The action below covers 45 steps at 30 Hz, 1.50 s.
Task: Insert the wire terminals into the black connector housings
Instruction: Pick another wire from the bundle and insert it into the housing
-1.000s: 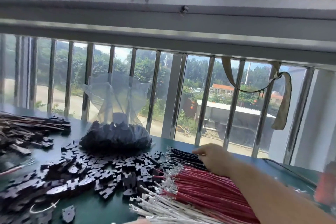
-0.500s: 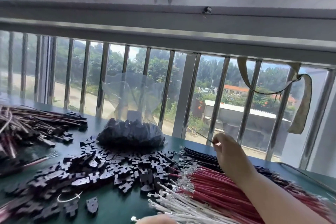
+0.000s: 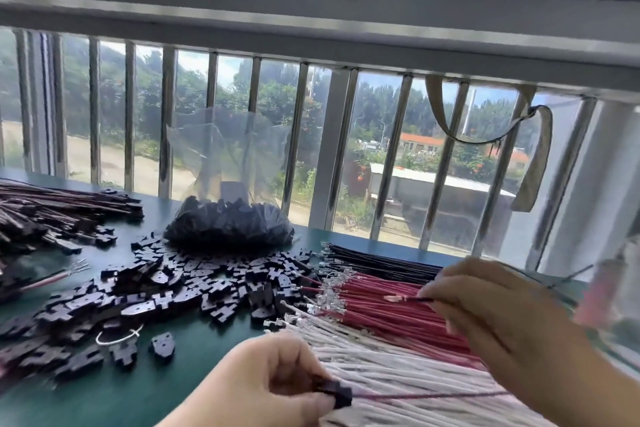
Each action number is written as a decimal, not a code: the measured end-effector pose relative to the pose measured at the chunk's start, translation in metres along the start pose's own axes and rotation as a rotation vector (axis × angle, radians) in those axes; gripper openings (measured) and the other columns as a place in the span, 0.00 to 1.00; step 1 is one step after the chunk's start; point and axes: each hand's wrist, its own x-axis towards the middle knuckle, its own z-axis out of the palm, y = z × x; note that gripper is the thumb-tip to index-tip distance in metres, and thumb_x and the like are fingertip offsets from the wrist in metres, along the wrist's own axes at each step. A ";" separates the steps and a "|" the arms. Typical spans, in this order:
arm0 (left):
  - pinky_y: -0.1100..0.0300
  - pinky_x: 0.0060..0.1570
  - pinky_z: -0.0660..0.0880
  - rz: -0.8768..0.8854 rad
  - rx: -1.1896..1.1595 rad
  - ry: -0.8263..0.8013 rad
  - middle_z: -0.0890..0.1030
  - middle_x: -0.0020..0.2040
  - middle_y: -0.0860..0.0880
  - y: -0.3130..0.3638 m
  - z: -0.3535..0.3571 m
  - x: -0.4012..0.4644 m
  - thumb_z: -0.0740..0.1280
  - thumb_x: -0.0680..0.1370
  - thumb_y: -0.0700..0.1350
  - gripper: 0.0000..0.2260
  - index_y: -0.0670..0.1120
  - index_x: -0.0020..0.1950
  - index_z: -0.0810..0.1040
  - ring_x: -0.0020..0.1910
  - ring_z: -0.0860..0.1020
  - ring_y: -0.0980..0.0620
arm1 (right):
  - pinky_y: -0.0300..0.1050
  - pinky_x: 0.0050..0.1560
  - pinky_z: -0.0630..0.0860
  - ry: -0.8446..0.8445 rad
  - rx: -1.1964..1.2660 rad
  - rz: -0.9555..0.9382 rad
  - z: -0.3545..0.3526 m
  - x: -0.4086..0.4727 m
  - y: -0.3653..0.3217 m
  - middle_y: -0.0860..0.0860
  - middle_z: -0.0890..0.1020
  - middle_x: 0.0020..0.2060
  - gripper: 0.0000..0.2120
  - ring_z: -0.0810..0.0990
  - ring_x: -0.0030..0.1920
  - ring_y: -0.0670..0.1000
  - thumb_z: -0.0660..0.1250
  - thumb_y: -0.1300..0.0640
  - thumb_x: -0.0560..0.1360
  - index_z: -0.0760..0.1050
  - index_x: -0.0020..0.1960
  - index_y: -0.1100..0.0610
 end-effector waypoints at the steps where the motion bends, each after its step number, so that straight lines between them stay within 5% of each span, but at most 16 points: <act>1: 0.66 0.41 0.77 -0.013 -0.014 -0.003 0.85 0.41 0.46 0.000 -0.001 -0.001 0.77 0.67 0.39 0.06 0.48 0.39 0.83 0.39 0.83 0.52 | 0.24 0.40 0.71 -0.021 0.073 0.025 0.002 -0.010 -0.004 0.34 0.76 0.43 0.11 0.77 0.41 0.34 0.62 0.52 0.76 0.77 0.54 0.40; 4: 0.66 0.41 0.77 -0.027 -0.019 -0.005 0.85 0.42 0.44 0.001 -0.003 -0.003 0.78 0.65 0.39 0.07 0.46 0.39 0.83 0.40 0.84 0.50 | 0.25 0.40 0.72 -0.082 0.283 0.170 0.014 -0.029 -0.017 0.37 0.80 0.42 0.23 0.79 0.43 0.38 0.69 0.63 0.73 0.78 0.52 0.33; 9: 0.65 0.31 0.75 -0.073 -0.022 0.020 0.84 0.34 0.40 0.006 0.001 -0.007 0.78 0.64 0.38 0.06 0.44 0.36 0.82 0.30 0.81 0.50 | 0.34 0.47 0.75 -0.168 0.373 0.312 0.030 -0.032 -0.029 0.33 0.78 0.44 0.09 0.77 0.47 0.38 0.73 0.46 0.68 0.79 0.43 0.31; 17: 0.65 0.22 0.73 -0.095 0.000 0.029 0.83 0.30 0.38 0.012 0.007 -0.007 0.77 0.63 0.37 0.06 0.43 0.35 0.82 0.23 0.78 0.51 | 0.33 0.43 0.72 -0.202 0.349 0.269 0.039 -0.031 -0.033 0.33 0.77 0.43 0.05 0.76 0.47 0.41 0.66 0.42 0.70 0.77 0.45 0.35; 25: 0.60 0.26 0.76 -0.071 0.026 0.020 0.83 0.31 0.39 0.008 0.004 -0.005 0.77 0.58 0.47 0.13 0.48 0.40 0.83 0.26 0.77 0.47 | 0.34 0.48 0.73 -0.214 0.444 0.313 0.036 -0.033 -0.038 0.35 0.80 0.41 0.09 0.77 0.50 0.42 0.73 0.52 0.69 0.80 0.42 0.36; 37: 0.62 0.24 0.75 -0.038 -0.013 -0.011 0.83 0.30 0.39 0.010 0.005 -0.006 0.76 0.59 0.45 0.11 0.47 0.40 0.84 0.26 0.79 0.47 | 0.26 0.39 0.70 -0.200 0.495 0.407 0.034 -0.028 -0.044 0.34 0.79 0.34 0.10 0.77 0.41 0.36 0.75 0.54 0.67 0.82 0.39 0.37; 45: 0.62 0.35 0.79 0.000 -0.077 0.036 0.86 0.40 0.42 0.005 0.006 -0.004 0.78 0.59 0.43 0.11 0.49 0.40 0.85 0.43 0.82 0.34 | 0.25 0.37 0.70 -0.171 0.552 0.404 0.030 -0.029 -0.047 0.36 0.79 0.34 0.09 0.78 0.38 0.37 0.75 0.56 0.67 0.82 0.37 0.41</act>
